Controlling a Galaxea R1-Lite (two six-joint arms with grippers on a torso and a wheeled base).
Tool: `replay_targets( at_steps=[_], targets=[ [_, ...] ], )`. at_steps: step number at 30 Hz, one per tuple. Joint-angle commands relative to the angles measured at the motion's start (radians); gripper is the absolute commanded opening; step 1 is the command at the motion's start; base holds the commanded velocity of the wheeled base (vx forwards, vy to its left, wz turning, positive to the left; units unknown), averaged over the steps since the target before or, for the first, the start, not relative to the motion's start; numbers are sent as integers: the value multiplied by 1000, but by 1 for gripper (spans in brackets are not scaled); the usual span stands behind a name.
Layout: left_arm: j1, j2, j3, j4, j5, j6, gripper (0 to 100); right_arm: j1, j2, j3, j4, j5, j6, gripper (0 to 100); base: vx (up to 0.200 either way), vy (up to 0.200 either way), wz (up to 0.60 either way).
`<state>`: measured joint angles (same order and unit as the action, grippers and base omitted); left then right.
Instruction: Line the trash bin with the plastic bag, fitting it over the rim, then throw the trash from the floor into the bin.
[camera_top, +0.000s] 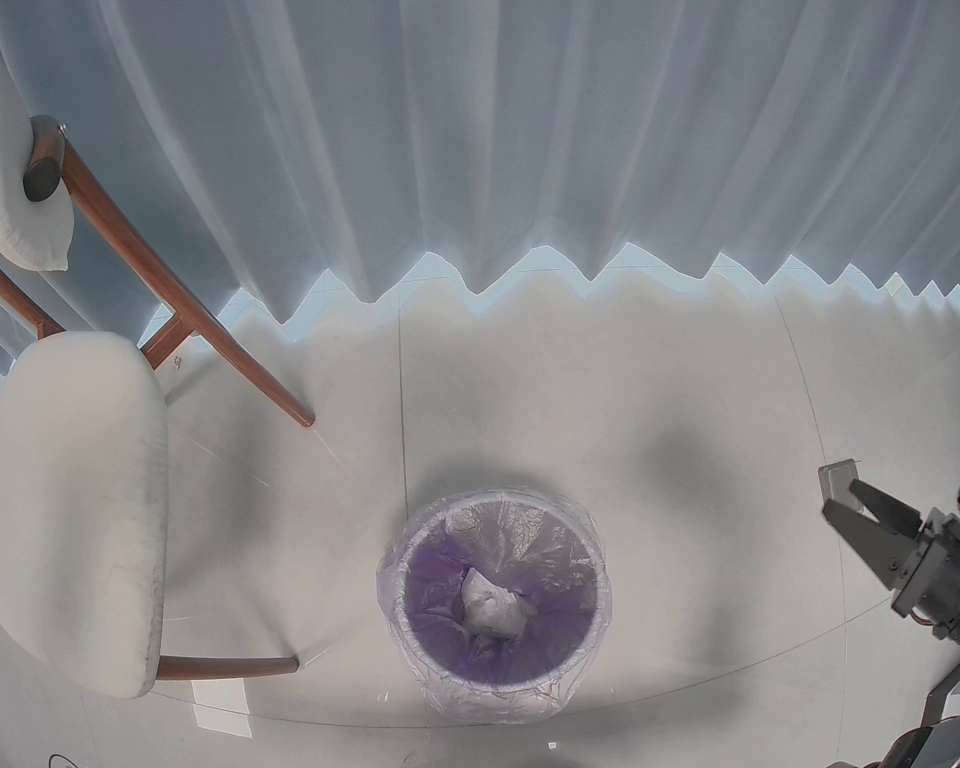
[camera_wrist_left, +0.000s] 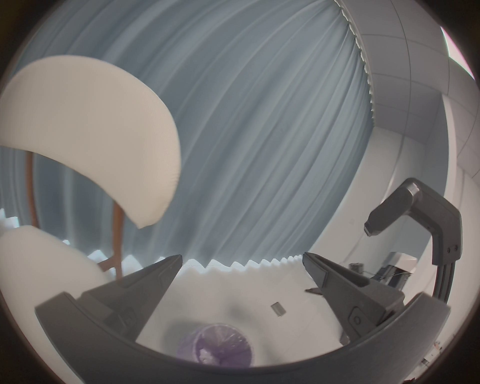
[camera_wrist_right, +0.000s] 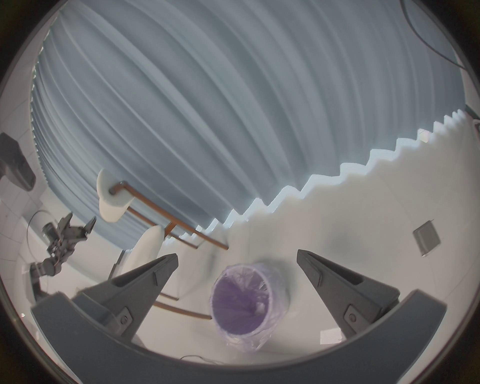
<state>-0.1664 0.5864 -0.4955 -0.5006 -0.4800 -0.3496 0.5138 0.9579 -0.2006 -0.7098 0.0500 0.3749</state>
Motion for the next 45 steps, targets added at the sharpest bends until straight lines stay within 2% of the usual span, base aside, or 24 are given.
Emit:
replay_targets(
  at_steps=[1,6,7,11,15,18,20,22,25,26,30,31,32,33,34,35,36,45],
  targets=[
    [180,-332,100,166,0,0,100,-184,-311,76,89,-10,-8,100,0,0,0],
    [197,-482,203,248,-31,0,100,-271,-427,159,92,-9,-33,100,0,0,0],
    [192,-530,252,263,-42,1,100,-290,-467,191,92,-9,-60,100,0,0,0],
    [173,-585,354,267,-40,21,100,-294,-561,201,193,-9,-93,100,0,0,0],
    [171,-586,485,260,-20,179,100,-294,-708,201,385,-10,-180,100,0,0,0],
    [171,-586,496,312,46,270,100,-298,-818,201,503,-19,-228,100,0,0,0],
    [171,-586,496,329,167,330,100,-301,-867,201,612,-56,-272,100,0,0,0],
    [171,-586,496,360,253,365,100,-301,-860,201,624,-113,-271,100,0,0,0],
    [171,-586,496,459,365,370,100,-301,-858,201,645,-142,-269,100,0,0,0],
    [171,-586,496,462,370,368,100,-301,-858,201,645,-142,-269,100,0,0,0],
    [171,-586,496,481,483,343,100,-328,-857,201,670,-176,-275,100,0,0,0],
    [171,-586,496,481,483,343,100,-328,-857,201,670,-176,-275,100,0,0,0],
    [171,-586,494,519,508,334,100,-414,-855,201,673,-176,-298,100,0,0,0],
    [171,-586,494,511,505,333,100,-463,-858,201,673,-174,-324,100,0,0,0],
    [171,-586,494,510,503,333,100,-479,-860,201,673,-173,-332,100,0,0,0],
    [173,-586,496,507,501,339,100,-551,-889,201,688,-131,-343,100,0,0,0],
    [173,-586,496,504,500,343,100,-549,-900,201,713,-98,-347,100,0,0,0],
    [169,-586,496,504,495,343,100,-515,-956,201,710,-102,-356,100,0,0,0]
  ],
)
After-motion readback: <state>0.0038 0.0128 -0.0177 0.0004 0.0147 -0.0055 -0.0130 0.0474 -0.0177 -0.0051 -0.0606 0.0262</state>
